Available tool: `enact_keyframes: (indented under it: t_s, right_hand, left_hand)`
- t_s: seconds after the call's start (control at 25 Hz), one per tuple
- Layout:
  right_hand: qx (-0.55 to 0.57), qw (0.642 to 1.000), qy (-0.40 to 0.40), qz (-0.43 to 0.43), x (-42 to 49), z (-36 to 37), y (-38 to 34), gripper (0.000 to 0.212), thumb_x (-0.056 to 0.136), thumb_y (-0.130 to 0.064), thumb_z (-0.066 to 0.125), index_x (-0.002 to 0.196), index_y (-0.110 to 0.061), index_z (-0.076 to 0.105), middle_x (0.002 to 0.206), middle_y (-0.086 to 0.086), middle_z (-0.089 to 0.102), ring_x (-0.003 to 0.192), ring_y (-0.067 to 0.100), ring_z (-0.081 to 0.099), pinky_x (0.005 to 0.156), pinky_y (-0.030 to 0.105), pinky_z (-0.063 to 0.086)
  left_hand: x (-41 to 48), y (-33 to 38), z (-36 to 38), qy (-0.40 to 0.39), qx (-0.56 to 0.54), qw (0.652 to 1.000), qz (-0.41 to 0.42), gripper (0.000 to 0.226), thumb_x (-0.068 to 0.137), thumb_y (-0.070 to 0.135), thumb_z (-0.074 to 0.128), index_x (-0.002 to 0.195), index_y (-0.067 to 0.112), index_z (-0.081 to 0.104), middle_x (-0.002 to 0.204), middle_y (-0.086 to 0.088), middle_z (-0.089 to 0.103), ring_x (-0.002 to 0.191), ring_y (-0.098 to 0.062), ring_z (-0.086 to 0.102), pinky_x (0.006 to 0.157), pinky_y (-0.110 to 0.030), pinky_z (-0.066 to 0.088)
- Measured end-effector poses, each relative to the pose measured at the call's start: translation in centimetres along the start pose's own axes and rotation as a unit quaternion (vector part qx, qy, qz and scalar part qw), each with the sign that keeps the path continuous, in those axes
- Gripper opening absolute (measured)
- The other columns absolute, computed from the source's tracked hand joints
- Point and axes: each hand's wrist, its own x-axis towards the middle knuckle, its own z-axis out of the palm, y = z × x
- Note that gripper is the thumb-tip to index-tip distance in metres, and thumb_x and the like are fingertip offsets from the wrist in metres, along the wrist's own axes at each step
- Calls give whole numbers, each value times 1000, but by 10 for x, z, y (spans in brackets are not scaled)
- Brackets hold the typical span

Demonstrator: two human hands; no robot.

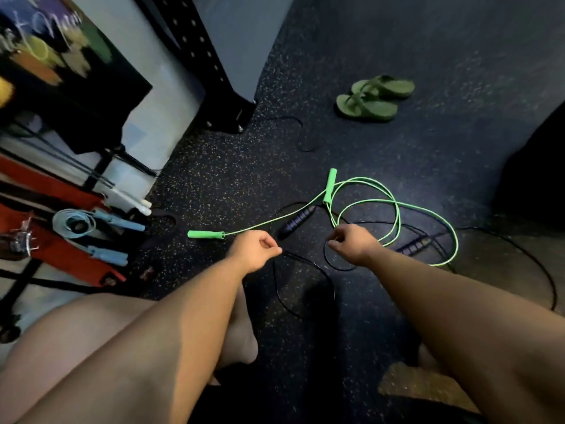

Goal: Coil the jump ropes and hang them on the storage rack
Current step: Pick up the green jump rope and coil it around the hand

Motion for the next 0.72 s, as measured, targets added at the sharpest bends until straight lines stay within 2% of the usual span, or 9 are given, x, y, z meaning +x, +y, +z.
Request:
enact_keyframes:
  t_s: [0.12, 0.2, 0.28, 0.4, 0.48, 0.56, 0.64, 0.72]
  right_hand:
    - [-2, 999, -46, -8, 44, 31, -7, 16, 92, -28, 64, 102, -18, 72, 105, 6, 75, 100, 25, 69, 86, 31, 52]
    - [2, 998, -66, -15, 71, 45, -17, 13, 91, -28, 64, 100, -21, 71, 104, 4, 75, 100, 25, 69, 86, 30, 51]
    - [13, 997, -79, -20, 104, 60, -30, 11, 92, -29, 62, 99, -24, 69, 106, 2, 74, 102, 23, 67, 86, 28, 49]
    - [4, 994, -101, -43, 150, 86, -47, 16, 92, -30, 59, 104, -25, 69, 109, 1, 73, 106, 22, 66, 90, 30, 49]
    - [-23, 993, -97, -57, 175, 102, -55, 18, 91, -35, 56, 104, -30, 67, 111, -1, 72, 109, 25, 64, 94, 35, 50]
    - [-80, 990, -86, -77, 194, 115, -60, 23, 91, -38, 53, 110, -33, 66, 117, 1, 70, 117, 28, 58, 99, 40, 44]
    - [-130, 982, -92, -101, 206, 126, -64, 29, 94, -37, 51, 120, -34, 64, 126, 1, 65, 124, 28, 51, 100, 44, 35]
    - [-163, 974, -91, -127, 212, 132, -68, 35, 95, -35, 50, 129, -33, 59, 134, 0, 59, 126, 27, 47, 100, 47, 31]
  left_hand:
    - [38, -26, 12, -35, 19, 999, -26, 16, 84, 28, 82, 77, 30, 68, 71, 15, 64, 71, -8, 62, 64, -16, 43]
    - [60, -42, 18, -41, 19, 998, -46, 10, 86, 25, 81, 89, 27, 71, 76, 13, 66, 70, -4, 60, 60, -10, 39]
    - [92, -62, 22, -34, 5, 997, -66, 14, 88, 22, 78, 101, 21, 71, 86, 7, 70, 79, -10, 64, 69, -15, 44]
    - [138, -95, 25, -24, 29, 995, -91, 30, 92, 21, 73, 121, 14, 66, 111, -3, 69, 105, -23, 66, 93, -29, 48]
    - [162, -114, 25, -21, 90, 991, -99, 47, 95, 24, 69, 139, 12, 55, 135, -9, 57, 123, -28, 57, 107, -36, 44]
    - [178, -128, 29, -53, 137, 983, -113, 66, 97, 28, 65, 155, 13, 36, 156, -10, 38, 139, -32, 44, 116, -43, 37]
    - [192, -139, 37, -90, 186, 971, -121, 75, 98, 33, 63, 160, 17, 23, 160, -9, 29, 141, -35, 40, 118, -45, 35]
    - [198, -146, 46, -74, 223, 966, -104, 65, 100, 34, 60, 156, 18, 31, 151, -11, 37, 134, -34, 44, 114, -45, 37]
